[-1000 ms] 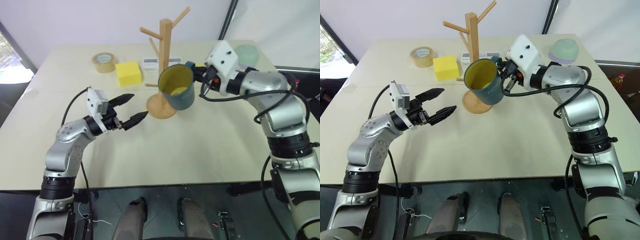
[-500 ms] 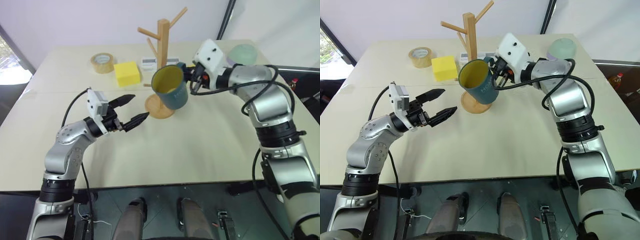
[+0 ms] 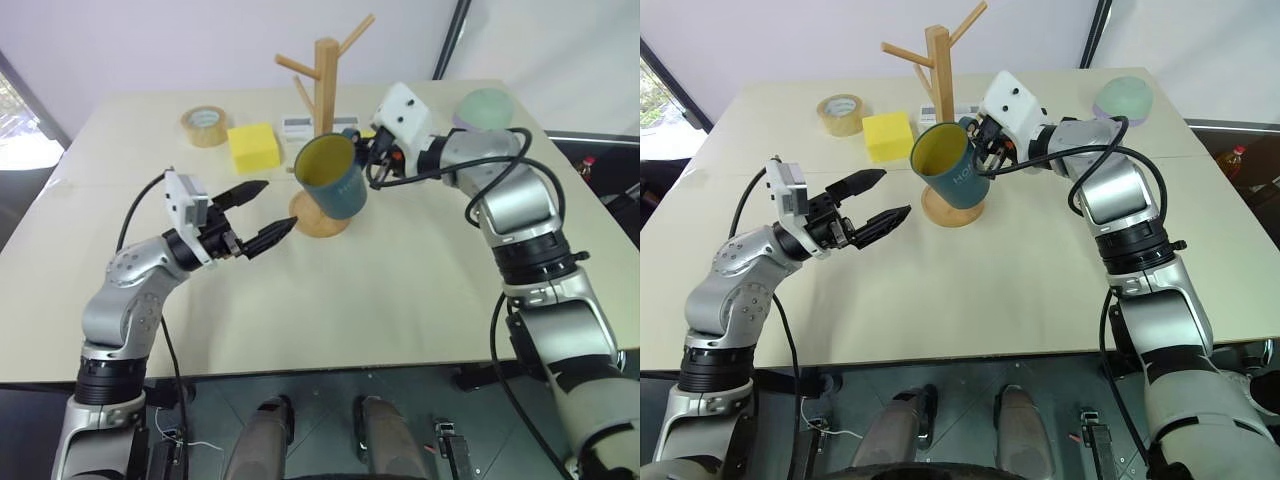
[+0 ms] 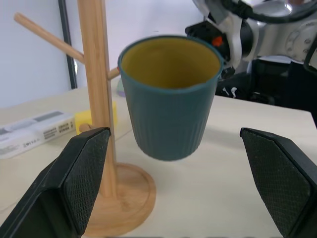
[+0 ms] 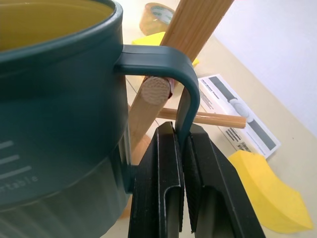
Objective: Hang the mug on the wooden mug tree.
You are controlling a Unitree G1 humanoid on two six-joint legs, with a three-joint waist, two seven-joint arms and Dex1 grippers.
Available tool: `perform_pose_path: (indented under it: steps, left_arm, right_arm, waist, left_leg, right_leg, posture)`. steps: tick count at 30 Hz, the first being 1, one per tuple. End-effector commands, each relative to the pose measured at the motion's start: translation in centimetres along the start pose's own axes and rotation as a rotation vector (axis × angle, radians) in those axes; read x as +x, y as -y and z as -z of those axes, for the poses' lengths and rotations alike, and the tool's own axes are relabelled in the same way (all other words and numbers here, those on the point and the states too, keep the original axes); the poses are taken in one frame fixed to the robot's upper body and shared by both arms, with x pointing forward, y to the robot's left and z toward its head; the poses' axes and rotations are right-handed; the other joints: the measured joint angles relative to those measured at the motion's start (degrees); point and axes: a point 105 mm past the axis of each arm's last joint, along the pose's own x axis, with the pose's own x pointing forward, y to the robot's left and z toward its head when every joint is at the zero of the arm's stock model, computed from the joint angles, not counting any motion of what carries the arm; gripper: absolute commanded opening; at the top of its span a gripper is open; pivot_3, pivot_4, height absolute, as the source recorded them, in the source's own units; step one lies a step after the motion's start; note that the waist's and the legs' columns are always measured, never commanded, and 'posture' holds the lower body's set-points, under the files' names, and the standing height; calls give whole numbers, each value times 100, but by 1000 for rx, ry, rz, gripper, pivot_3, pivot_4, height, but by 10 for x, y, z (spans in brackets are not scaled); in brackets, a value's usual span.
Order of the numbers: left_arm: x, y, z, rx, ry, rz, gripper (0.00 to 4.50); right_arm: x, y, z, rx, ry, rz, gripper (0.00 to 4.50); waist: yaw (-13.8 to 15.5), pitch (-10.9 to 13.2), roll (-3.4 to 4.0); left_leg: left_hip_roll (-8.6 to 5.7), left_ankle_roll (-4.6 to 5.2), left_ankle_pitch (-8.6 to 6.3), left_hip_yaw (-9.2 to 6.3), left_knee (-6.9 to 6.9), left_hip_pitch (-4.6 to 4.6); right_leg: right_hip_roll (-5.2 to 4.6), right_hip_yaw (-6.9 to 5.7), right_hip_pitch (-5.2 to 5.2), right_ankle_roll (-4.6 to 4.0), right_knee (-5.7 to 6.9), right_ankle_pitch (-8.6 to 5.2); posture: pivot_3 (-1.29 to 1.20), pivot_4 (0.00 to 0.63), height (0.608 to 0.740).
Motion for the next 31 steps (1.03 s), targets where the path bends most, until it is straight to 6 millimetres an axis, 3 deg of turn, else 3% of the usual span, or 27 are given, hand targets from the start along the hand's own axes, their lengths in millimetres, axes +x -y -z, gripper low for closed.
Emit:
perform_pose_path:
  steps: [1, 5, 10, 14, 17, 23, 28, 31]
  left_arm:
    - [1, 2, -15, 38, 36, 13, 4500]
    - [1, 3, -14, 37, 34, 16, 4500]
    - [1, 3, -12, 34, 30, 8, 4500]
    - [-4, -10, 0, 24, -10, -90, 4500]
    - [-17, -28, 18, 9, -44, -224, 4500]
    - [-51, -50, 61, -4, -153, -446, 4500]
    - [-72, -61, 78, 16, -196, -568, 4500]
    - [-79, -60, 80, 18, -195, -581, 4500]
  right_arm:
    - [-3, 7, -18, -42, 50, 20, 1501]
    - [-9, 14, -19, -75, 48, 60, 3518]
    - [-40, 34, -17, -84, 49, 147, 3518]
    - [-81, 45, 11, 19, 74, 269, 3518]
    - [-96, 27, 42, 115, 128, 305, 3518]
    - [-100, -21, 110, 386, 167, 442, 3518]
    - [-98, -49, 145, 440, 125, 486, 3518]
    - [-99, -53, 153, 471, 133, 505, 3518]
  waist:
    - [4, 0, 0]
    - [-1, 0, 0]
    - [28, 0, 0]
    - [54, -6, -11]
    - [39, -8, -14]
    - [-21, -7, -11]
    - [7, -11, -17]
    - [10, -12, -19]
  left_leg:
    - [0, 0, 0, 0, 1, 0]
    - [0, 0, 0, 0, 1, 0]
    - [0, 0, 0, 0, 0, 0]
    - [0, 0, 0, -1, 1, -1]
    - [-1, 0, 0, 3, 2, 2]
    - [21, 1, 0, 23, -1, 26]
    - [23, 0, 1, 25, 11, 28]
    - [25, -2, 0, 28, 11, 31]
  right_leg:
    - [0, 0, 0, 0, 1, 0]
    - [0, 0, 0, 0, 1, 0]
    - [1, 0, -1, 0, 1, 0]
    - [0, 0, 5, 0, -6, -1]
    - [-2, 2, 12, 0, -9, -1]
    - [25, 33, 5, -8, 13, 5]
    - [28, 38, 10, -6, 10, 4]
    - [26, 41, 19, -7, -5, 4]
  posture:
    - [0, 150, 740]
    - [0, 150, 740]
    - [0, 150, 740]
    - [0, 150, 740]
    - [0, 150, 740]
    - [0, 150, 740]
    - [0, 150, 740]
    - [0, 150, 740]
